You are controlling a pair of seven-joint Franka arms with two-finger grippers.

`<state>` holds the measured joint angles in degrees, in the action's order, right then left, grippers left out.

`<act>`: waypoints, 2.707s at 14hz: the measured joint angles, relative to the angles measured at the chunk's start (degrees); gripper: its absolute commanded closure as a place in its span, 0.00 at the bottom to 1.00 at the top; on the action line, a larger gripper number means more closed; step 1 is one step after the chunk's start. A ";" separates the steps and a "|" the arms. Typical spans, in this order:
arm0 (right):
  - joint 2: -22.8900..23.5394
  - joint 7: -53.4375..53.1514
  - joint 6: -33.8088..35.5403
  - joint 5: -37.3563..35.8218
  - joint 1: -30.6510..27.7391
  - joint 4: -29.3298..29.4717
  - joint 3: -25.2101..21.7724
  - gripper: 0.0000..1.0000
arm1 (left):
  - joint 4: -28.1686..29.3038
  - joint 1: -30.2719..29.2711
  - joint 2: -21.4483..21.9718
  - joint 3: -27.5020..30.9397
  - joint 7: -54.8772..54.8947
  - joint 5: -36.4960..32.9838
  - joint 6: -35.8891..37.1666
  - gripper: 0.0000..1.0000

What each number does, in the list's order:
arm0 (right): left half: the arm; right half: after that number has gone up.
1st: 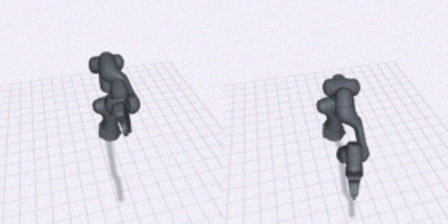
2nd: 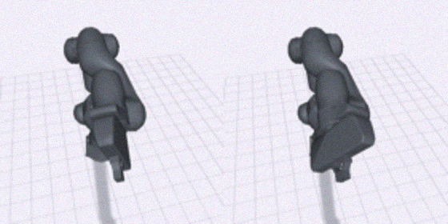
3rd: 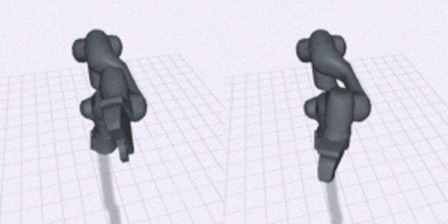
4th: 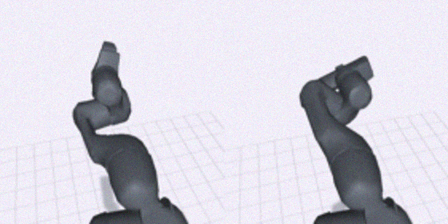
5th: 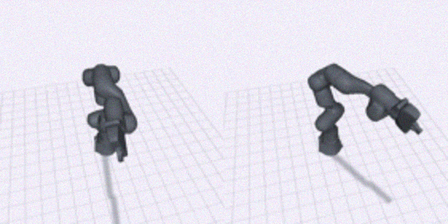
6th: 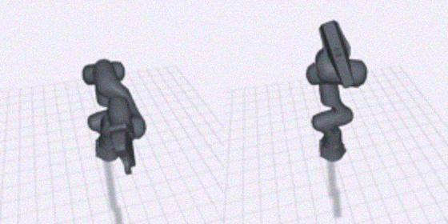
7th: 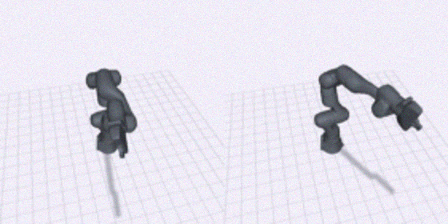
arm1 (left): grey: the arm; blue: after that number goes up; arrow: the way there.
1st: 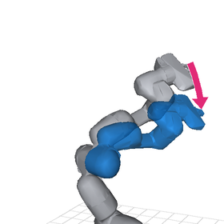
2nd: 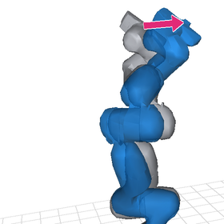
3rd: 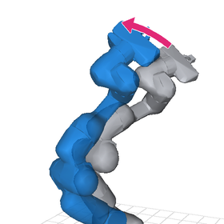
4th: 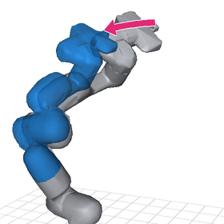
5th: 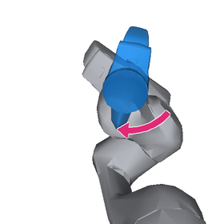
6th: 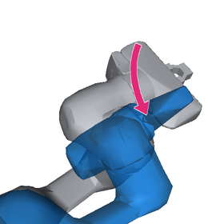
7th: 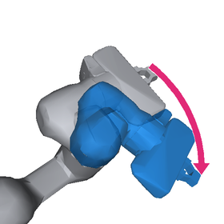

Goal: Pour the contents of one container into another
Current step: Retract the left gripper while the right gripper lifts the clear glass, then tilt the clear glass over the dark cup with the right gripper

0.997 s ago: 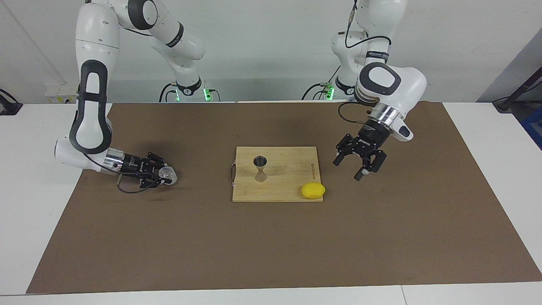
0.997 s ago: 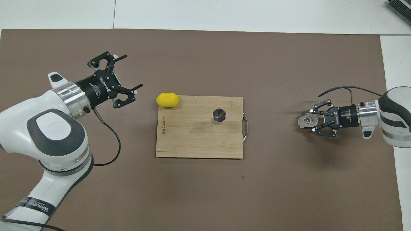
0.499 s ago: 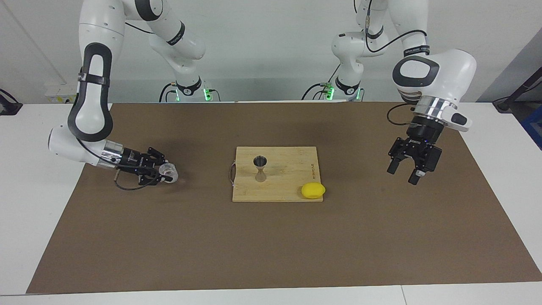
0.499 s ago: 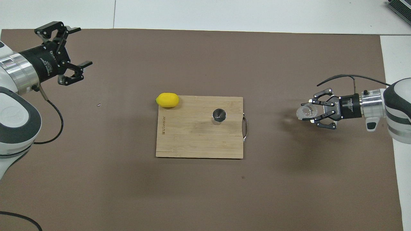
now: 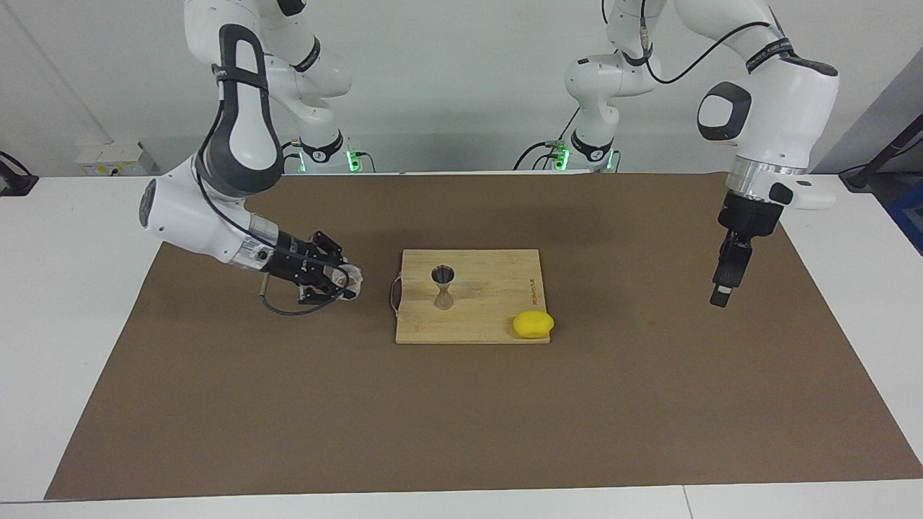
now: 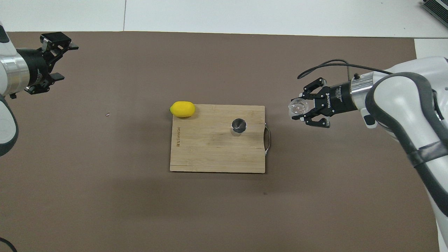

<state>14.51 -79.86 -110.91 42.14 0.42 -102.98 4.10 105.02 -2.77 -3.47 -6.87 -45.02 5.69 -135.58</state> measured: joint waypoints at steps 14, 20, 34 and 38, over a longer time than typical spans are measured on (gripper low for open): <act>4.43 -18.65 -2.71 -27.62 18.84 11.04 0.06 0.95 | -4.75 -4.14 10.30 1.00 50.01 -3.37 40.36 0.00; 4.71 -18.74 -1.34 -37.17 22.79 11.34 0.06 0.94 | -8.84 -3.56 8.58 0.58 50.08 -4.38 44.48 0.00; 4.83 -18.76 0.16 -39.32 23.44 11.79 -0.30 0.93 | -14.28 -3.47 5.85 -0.22 50.15 -4.71 50.55 0.00; 4.83 -18.76 0.15 -33.68 22.01 11.94 -0.47 0.93 | -14.18 -2.84 5.85 -0.47 50.15 -4.71 50.54 0.00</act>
<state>19.35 -98.62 -110.76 8.46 22.43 -91.04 3.63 90.84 -5.61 2.38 -7.34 5.13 0.99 -85.03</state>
